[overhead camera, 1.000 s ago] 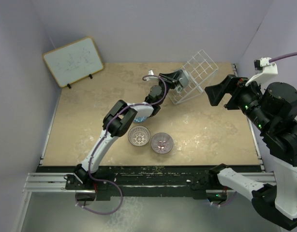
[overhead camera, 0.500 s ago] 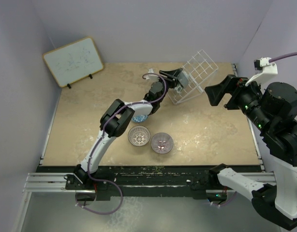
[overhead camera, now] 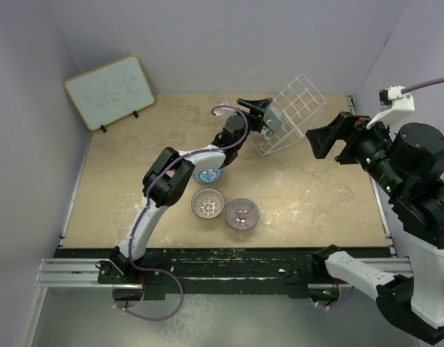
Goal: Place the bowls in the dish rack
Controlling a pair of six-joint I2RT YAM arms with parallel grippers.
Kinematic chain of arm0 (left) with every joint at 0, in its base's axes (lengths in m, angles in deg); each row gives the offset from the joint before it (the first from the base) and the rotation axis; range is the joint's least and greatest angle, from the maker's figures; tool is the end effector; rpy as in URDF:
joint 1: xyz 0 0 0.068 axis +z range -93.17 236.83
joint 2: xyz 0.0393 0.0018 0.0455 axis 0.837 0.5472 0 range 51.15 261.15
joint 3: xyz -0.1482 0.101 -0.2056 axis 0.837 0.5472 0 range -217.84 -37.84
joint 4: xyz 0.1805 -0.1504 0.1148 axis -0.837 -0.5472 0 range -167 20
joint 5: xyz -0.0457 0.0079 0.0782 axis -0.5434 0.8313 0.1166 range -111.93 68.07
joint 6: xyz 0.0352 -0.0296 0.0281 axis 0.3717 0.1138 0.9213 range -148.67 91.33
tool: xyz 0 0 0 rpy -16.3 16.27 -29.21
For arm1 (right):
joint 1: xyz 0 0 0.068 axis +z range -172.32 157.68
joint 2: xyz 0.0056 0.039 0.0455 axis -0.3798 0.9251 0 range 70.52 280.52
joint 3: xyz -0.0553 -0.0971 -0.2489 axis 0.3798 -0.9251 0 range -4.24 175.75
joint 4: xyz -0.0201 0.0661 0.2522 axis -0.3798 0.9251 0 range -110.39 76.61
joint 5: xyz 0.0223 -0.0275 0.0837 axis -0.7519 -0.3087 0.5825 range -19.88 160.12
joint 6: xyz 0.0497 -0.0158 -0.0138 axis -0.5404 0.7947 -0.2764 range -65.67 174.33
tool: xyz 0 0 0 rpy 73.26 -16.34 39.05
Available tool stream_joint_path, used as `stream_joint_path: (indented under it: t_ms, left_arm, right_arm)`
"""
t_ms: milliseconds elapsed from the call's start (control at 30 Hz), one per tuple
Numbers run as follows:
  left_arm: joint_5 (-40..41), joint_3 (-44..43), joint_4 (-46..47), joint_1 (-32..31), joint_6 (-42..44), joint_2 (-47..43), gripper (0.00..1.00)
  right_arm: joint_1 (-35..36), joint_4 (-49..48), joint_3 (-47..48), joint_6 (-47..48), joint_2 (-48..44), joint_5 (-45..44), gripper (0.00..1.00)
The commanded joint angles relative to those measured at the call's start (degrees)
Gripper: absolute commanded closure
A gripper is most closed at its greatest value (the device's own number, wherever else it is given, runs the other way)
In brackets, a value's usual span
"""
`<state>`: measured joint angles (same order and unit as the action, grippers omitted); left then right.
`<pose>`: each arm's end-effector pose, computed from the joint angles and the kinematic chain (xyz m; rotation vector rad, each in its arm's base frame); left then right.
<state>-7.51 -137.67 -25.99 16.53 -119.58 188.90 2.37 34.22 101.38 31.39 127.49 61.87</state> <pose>0.4278 -0.3512 0.1993 -0.9390 1.4285 -1.6265 0.0944 0.0377 0.5470 0.0843 1.6967 0.5050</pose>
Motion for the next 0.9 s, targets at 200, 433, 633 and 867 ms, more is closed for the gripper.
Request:
stream_joint_path:
  t_ms: [200, 433, 633, 867]
  left_arm:
    - [0.2, -0.3, -8.0, 1.0, 1.0, -7.8, 0.01]
    - [-0.6, -2.2, -17.1, 1.6, 3.7, -9.7, 0.01]
    - [-3.1, -3.1, -23.1, 2.5, 4.7, -10.1, 0.01]
    - [-5.1, -2.7, -25.9, 3.3, 8.0, -11.5, 0.01]
  right_arm:
    - [-0.2, -1.3, -0.4, 0.7, -0.4, -0.3, 0.02]
    - [-0.2, -1.4, -0.6, 0.6, -0.6, -0.1, 0.02]
    - [-0.3, -1.9, -0.9, 0.6, -0.5, 0.4, 0.02]
    - [-0.3, -2.1, -1.0, 0.5, -0.5, 0.7, 0.02]
